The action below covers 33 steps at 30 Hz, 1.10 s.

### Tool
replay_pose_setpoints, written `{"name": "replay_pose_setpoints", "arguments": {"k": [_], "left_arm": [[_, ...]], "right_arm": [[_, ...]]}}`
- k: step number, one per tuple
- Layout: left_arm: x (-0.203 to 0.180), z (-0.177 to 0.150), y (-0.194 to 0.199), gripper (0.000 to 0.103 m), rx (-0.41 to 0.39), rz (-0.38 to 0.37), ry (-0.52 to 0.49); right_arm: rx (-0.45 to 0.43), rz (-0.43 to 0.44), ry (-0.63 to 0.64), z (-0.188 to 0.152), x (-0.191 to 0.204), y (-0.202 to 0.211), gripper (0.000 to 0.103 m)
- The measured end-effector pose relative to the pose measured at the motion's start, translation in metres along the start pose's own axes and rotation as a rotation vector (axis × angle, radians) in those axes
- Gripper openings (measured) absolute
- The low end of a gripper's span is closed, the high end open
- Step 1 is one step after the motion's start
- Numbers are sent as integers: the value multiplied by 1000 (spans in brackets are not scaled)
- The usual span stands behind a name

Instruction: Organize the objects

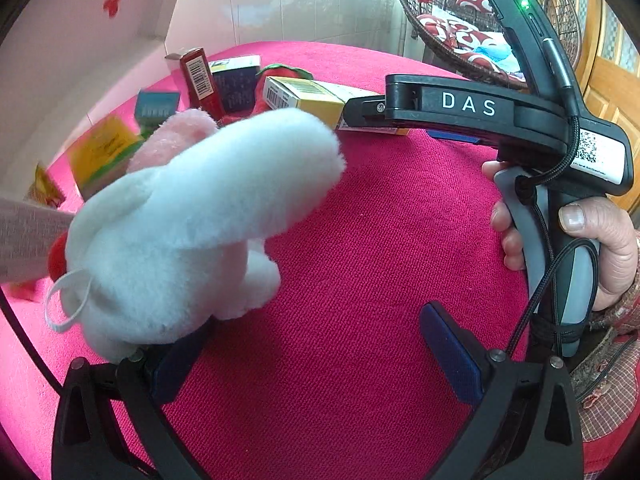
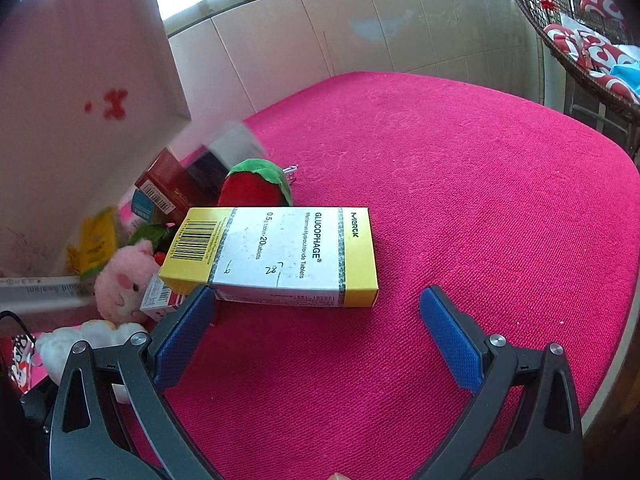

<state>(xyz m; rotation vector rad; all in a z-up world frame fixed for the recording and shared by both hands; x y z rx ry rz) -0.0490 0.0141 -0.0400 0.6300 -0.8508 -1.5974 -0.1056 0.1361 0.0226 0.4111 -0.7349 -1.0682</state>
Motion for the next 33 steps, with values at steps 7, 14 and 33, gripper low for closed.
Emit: {"name": "replay_pose_setpoints", "arguments": {"k": [7,14,33], "left_arm": [[0,1,0,103,0,-1,0],[-1,1,-1,103,-1,-2,1],[-1,2,-1,103,-1,-3,1]], "right_arm": [[19,-5,-6,1,-3,-1,103],[10,-9,2,3,-6,-2,103],[13,-15,10,3,-8,-2,103]]}}
Point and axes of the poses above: each gripper's, at about its wrist camera, not at the fingertips, and y roughly against the way its jaws point, x to its left, z to its top, the point moved 5 cm from there along -y, roughly the way its jaws point, and after that the axes turned 4 degrees about z, right-handed, at the moved point
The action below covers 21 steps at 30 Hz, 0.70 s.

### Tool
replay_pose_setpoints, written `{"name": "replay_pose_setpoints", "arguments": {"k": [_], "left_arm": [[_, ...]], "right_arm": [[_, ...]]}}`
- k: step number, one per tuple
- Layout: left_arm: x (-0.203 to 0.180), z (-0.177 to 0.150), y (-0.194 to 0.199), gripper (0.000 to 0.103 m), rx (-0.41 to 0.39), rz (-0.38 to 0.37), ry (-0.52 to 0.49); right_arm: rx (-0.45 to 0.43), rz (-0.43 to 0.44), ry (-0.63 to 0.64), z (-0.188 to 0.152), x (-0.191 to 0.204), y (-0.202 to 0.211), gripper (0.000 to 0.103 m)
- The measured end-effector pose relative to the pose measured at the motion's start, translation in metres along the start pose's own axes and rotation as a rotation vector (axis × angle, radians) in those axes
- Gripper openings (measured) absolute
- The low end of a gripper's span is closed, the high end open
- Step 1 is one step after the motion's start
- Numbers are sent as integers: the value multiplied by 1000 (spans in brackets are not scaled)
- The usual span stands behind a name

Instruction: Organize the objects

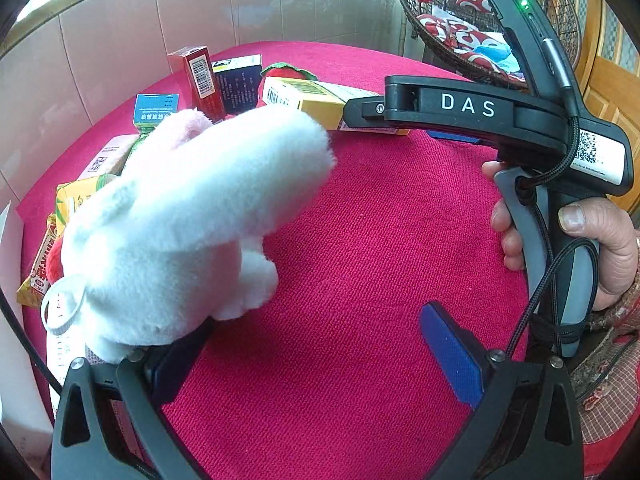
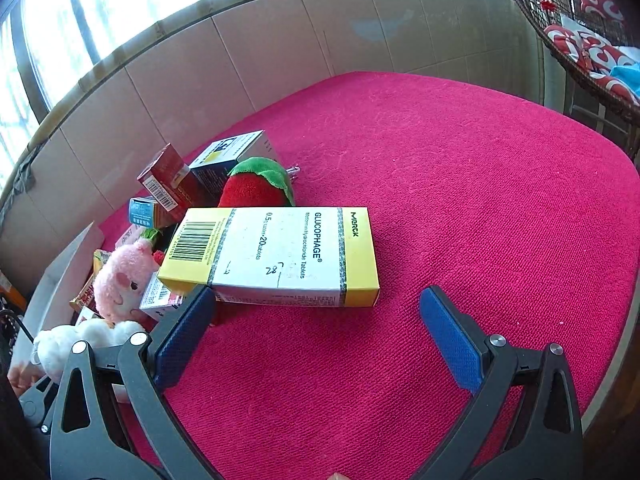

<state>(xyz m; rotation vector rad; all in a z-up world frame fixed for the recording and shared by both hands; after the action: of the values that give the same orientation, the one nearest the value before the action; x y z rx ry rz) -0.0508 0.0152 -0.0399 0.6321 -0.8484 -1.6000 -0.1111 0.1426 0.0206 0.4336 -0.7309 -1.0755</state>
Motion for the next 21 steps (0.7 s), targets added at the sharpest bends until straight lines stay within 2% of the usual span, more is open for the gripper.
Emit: {"name": "replay_pose_setpoints", "arguments": {"k": [21], "left_arm": [[-1,-4,3,103,0,0,0]], "right_arm": [[16,3,-8,-1,0,2,103]]}}
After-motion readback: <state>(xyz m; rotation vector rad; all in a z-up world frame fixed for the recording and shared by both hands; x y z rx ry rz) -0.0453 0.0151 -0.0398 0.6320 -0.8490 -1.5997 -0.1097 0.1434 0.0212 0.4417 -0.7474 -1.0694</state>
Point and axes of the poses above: each gripper's, at about its wrist camera, not at the fingertips, and y roughly against the way its jaws point, x to its left, z to its top, the point moved 5 cm from there along -y, roughly the way its jaws point, and after that the axes turned 4 degrees about z, right-handed, at the moved point
